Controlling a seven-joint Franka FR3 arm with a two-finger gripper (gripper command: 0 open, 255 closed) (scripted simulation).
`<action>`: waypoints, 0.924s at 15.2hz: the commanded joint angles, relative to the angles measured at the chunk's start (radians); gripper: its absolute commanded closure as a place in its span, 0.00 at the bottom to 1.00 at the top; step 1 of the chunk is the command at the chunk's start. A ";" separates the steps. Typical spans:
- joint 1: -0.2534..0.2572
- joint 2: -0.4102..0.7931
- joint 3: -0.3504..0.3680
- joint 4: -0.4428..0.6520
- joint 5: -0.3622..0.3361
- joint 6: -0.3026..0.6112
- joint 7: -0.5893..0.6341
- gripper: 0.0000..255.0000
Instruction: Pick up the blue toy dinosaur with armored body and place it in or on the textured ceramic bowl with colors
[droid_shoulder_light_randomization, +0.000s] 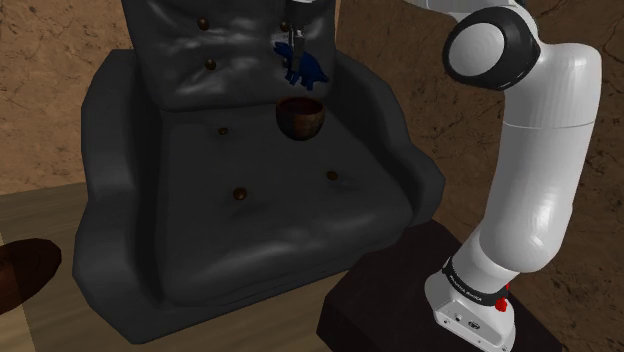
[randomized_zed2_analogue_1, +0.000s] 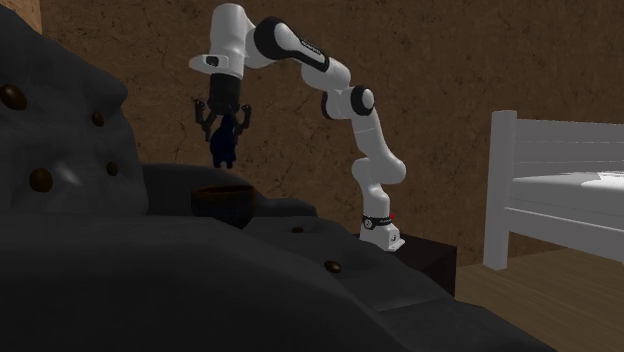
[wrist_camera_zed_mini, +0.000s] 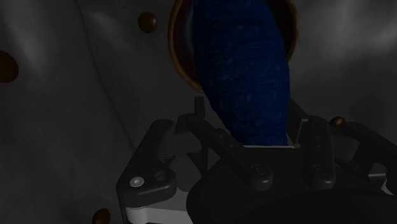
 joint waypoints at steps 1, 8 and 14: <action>-0.003 -0.012 -0.001 -0.044 0.001 0.034 -0.003 1.00; -0.006 -0.043 -0.001 -0.187 0.003 0.145 -0.002 1.00; -0.008 -0.053 -0.001 -0.259 0.004 0.208 -0.002 1.00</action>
